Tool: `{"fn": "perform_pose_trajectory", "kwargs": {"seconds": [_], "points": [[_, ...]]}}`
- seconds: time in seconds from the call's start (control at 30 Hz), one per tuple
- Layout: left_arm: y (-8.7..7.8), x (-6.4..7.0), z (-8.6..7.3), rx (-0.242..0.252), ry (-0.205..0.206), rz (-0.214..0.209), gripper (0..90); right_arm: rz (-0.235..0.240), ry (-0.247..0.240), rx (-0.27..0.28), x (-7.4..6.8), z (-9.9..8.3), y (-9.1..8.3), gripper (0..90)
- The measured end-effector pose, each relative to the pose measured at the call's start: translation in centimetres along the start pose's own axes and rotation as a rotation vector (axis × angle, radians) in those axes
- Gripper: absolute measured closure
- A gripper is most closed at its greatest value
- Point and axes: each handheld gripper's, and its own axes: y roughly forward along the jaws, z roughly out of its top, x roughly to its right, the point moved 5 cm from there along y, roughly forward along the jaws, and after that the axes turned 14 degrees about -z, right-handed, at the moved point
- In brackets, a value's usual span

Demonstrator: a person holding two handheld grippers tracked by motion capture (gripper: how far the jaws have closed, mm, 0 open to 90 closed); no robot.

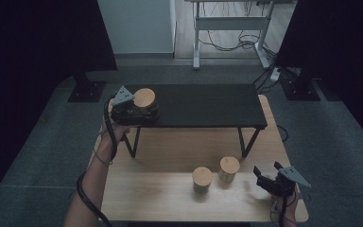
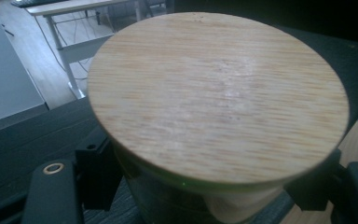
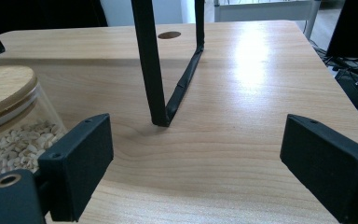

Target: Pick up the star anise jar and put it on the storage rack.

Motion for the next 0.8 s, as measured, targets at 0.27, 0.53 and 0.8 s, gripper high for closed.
{"fn": "perform_pose_trajectory", "kwargs": {"seconds": [0.27,0.53,0.8], "points": [[0.38,-0.32,-0.35,-0.014,-0.006,0.010,24.9,0.001,-0.002,0.001,-0.02,0.00,0.00,8.7],[0.76,-0.69,-0.25,-0.040,-0.033,0.028,24.9,0.001,-0.005,0.003,-0.04,0.00,-0.02,8.7],[0.78,-1.01,-0.27,-0.039,-0.056,0.030,24.8,0.003,-0.010,0.001,-0.07,-0.01,-0.03,8.7]]}}
